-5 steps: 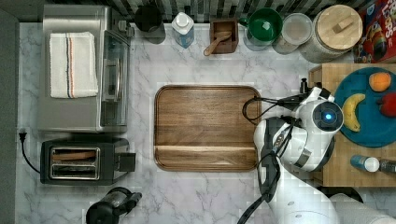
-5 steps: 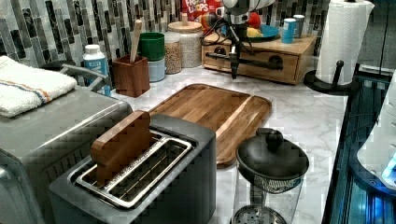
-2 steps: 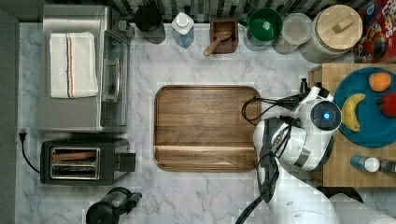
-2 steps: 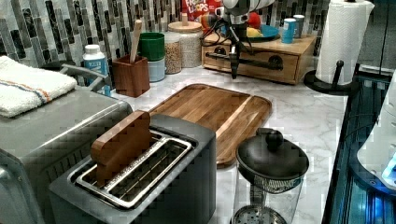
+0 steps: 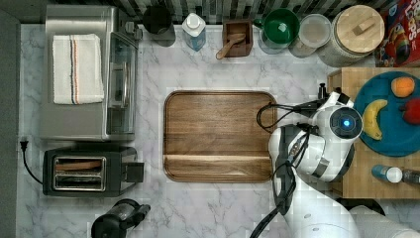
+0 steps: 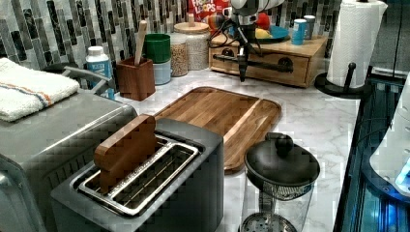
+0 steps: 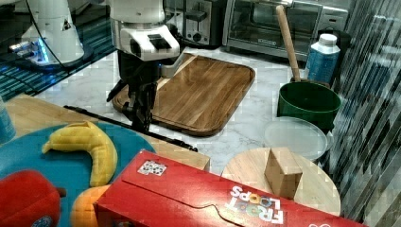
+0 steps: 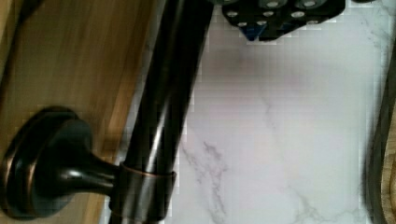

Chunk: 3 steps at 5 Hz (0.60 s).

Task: Close the drawer.

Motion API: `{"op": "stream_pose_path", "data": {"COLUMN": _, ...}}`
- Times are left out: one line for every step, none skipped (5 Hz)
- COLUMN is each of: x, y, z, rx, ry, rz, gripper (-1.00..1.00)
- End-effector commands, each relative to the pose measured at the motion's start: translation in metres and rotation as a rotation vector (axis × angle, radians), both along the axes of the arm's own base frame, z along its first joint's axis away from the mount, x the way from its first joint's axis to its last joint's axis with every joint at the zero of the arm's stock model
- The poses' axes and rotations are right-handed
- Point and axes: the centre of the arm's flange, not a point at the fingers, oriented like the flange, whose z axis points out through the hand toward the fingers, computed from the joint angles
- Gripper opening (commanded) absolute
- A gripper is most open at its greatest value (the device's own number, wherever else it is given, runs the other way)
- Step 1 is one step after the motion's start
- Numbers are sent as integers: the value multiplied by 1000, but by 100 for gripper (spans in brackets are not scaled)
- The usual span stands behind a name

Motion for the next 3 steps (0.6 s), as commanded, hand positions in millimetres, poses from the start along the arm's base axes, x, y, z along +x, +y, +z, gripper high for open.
{"op": "stream_pose_path", "data": {"x": -23, "y": -139, "z": 95, "rx": -168, "ry": -181, "rz": -234, "gripper": -100}}
{"op": "stream_pose_path", "data": {"x": -23, "y": -139, "z": 95, "rx": -167, "ry": -181, "rz": -235, "gripper": -100}}
{"op": "stream_pose_path", "data": {"x": -23, "y": -139, "z": 95, "rx": -168, "ry": -181, "rz": -235, "gripper": -100}}
